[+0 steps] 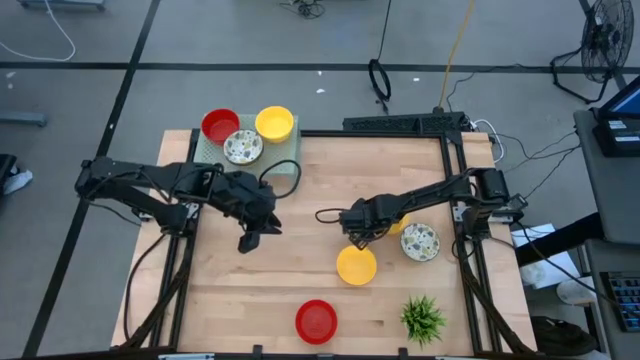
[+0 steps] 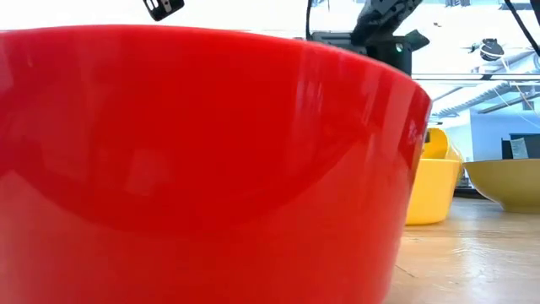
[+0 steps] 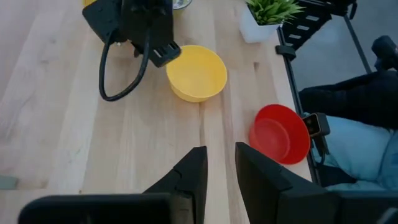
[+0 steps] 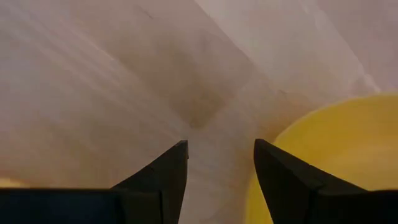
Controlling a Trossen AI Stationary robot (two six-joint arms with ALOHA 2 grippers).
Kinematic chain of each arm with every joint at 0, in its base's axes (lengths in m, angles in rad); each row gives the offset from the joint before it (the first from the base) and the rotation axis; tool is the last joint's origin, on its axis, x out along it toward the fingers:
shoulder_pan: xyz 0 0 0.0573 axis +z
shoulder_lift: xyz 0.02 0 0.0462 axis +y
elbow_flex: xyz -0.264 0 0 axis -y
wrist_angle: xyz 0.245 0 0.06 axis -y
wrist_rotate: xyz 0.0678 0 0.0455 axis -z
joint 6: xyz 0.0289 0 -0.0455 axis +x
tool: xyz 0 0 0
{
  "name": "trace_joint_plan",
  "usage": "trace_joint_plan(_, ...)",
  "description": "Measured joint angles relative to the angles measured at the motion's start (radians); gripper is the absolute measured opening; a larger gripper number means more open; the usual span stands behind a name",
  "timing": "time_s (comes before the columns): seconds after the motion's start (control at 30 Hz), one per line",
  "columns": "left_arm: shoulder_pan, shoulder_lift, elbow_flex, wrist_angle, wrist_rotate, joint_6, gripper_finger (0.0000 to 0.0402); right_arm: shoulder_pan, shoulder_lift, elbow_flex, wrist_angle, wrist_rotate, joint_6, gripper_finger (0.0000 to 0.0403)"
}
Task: Pick & Place Mini bowls
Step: Stack the yellow bowl on top of the yellow bowl on the shelf
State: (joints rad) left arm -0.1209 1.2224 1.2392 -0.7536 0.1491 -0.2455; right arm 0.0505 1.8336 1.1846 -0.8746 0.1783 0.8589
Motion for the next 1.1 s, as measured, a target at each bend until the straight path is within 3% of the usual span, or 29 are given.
trace_joint_plan(0.3,-0.011,0.0,0.0,0.0,-0.002,0.004,0.0086,0.003,-0.049,-0.014,0.015,0.003,-0.01,0.0171)
trace_joint_plan(0.57,-0.011,0.0,0.0,0.0,-0.003,0.004,0.0086,0.003,-0.217,-0.014,-0.004,0.061,-0.007,0.0171)
trace_joint_plan(0.77,-0.011,0.0,0.0,0.001,-0.002,0.005,0.0086,-0.003,-0.351,-0.014,-0.176,0.129,0.108,0.0171)
trace_joint_plan(0.93,-0.011,0.0,0.0,0.001,-0.026,0.008,0.0086,-0.031,-0.372,-0.014,-0.379,0.165,0.239,0.0171)
trace_joint_plan(1.1,-0.011,0.0,0.0,0.001,-0.029,0.035,0.0086,-0.088,-0.372,-0.096,-0.35,0.16,0.279,0.0171)
